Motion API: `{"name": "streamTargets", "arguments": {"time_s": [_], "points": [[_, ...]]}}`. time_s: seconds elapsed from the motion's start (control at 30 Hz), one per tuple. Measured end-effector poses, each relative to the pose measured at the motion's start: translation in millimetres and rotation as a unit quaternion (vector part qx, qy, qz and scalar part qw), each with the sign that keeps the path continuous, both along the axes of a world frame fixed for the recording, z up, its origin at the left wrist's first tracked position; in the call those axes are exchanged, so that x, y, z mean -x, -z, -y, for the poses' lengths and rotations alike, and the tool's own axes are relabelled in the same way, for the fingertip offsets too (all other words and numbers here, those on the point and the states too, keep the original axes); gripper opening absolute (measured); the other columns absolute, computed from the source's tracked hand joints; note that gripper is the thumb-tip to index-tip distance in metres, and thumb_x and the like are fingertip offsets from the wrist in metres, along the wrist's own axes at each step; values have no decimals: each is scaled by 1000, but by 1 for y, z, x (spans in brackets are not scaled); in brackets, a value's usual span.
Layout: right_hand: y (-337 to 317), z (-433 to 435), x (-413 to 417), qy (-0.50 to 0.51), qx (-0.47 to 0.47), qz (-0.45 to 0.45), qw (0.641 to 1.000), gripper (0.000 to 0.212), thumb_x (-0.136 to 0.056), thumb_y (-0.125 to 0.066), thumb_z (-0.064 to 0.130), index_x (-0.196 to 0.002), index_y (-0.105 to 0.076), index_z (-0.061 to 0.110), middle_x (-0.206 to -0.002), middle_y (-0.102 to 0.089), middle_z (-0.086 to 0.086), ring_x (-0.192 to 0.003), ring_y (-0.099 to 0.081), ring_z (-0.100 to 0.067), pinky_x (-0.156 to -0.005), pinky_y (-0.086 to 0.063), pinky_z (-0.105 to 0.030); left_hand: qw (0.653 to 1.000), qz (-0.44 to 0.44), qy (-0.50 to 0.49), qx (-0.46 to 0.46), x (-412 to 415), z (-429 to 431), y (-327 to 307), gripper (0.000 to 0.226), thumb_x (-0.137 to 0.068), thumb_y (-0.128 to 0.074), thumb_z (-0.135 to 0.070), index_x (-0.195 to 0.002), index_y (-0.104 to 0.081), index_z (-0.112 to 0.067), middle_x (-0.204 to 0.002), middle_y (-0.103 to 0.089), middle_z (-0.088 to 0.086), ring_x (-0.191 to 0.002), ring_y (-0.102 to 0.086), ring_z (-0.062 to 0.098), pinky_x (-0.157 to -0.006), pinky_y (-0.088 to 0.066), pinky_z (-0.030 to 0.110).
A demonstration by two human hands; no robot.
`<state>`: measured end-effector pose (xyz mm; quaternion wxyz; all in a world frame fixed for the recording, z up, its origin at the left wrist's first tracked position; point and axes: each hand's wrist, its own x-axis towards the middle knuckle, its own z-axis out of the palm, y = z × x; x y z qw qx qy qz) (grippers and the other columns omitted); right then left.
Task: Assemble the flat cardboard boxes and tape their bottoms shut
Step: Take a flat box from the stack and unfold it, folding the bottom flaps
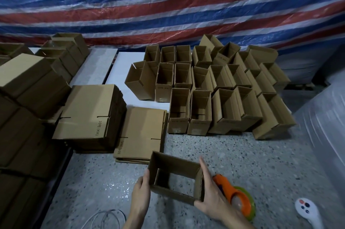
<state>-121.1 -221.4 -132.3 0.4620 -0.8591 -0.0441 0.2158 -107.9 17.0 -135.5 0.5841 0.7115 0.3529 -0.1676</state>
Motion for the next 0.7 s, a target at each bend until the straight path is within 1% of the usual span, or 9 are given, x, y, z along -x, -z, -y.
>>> {"name": "streamTargets", "arguments": {"time_s": [0.07, 0.13, 0.2, 0.27, 0.33, 0.4, 0.5, 0.6, 0.7], "points": [[0, 1, 7, 28, -53, -21, 998, 120, -74, -58, -1, -153, 20, 45, -160, 17, 24, -144, 0, 16, -115, -14, -9, 1000, -28, 8, 9, 2, 9, 2, 62, -97, -37, -67, -126, -56, -15, -126, -60, 13, -119, -56, 31, -109, -42, 50], [8, 3, 13, 87, -113, -22, 990, 112, -70, -50, -10, -158, 5, 33, -163, 3, 22, -148, -1, 11, -123, -6, -25, 999, -33, 11, 19, 5, 15, 3, 58, -99, -39, -62, -129, -55, -15, -128, -59, 15, -121, -55, 33, -111, -40, 53], [14, 1, 18, 132, -144, -19, 981, 103, -66, -47, -12, -154, -13, 29, -163, -11, 19, -149, -11, 6, -123, -10, -30, 999, -27, 0, 34, 9, 13, 2, 52, -100, -43, -55, -132, -57, -16, -128, -60, 16, -121, -55, 33, -111, -40, 52], [18, -2, 21, 190, -153, -15, 970, 82, -68, -49, -9, -139, -30, 29, -154, -38, 6, -135, -41, 5, -113, -34, -24, 999, -24, -2, 49, 13, 5, 2, 45, -101, -47, -49, -130, -61, -18, -128, -62, 13, -120, -56, 29, -111, -40, 48], [23, -5, 22, 239, -142, -11, 960, 63, -73, -53, -9, -122, -36, 28, -125, -60, -6, -104, -62, 0, -84, -50, -16, 997, -19, 5, 69, 17, -3, 4, 29, -101, -50, -44, -115, -65, -24, -126, -64, 8, -117, -56, 23, -108, -41, 44], [28, -3, 24, 245, -153, -9, 957, 57, -70, -56, -4, -114, -39, 29, -103, -63, -8, -88, -64, -6, -70, -50, -20, 995, -14, -12, 102, 21, -6, 2, 17, -102, -50, -33, -102, -65, -25, -120, -67, 9, -107, -61, 20, -93, -47, 38], [25, 2, 22, 256, -219, -50, 940, 41, -67, -61, 16, -105, -50, 28, -102, -68, -6, -89, -64, -11, -73, -47, -27, 992, -15, -17, 126, 26, -8, 1, 28, -99, -47, -18, -114, -62, -37, -106, -71, 13, -99, -66, 25, -76, -49, 35], [21, 3, 18, 312, -265, -109, 906, 20, -77, -68, 48, -88, -66, 32, -101, -71, -2, -88, -64, -12, -69, -42, -30, 987, -22, -1, 161, 20, -10, 0, 31, -101, -48, -15, -122, -63, -33, -117, -67, 15, -107, -63, 29, -85, -51, 40], [26, 4, 16, 361, -257, -163, 881, 22, -77, -74, 49, -83, -72, 29, -101, -71, -6, -102, -62, -23, -82, -43, -35, 985, -45, 1, 168, 22, -16, 3, 33, -97, -61, -40, -124, -64, -20, -118, -67, 8, -117, -59, 28, -99, -48, 40]]}}
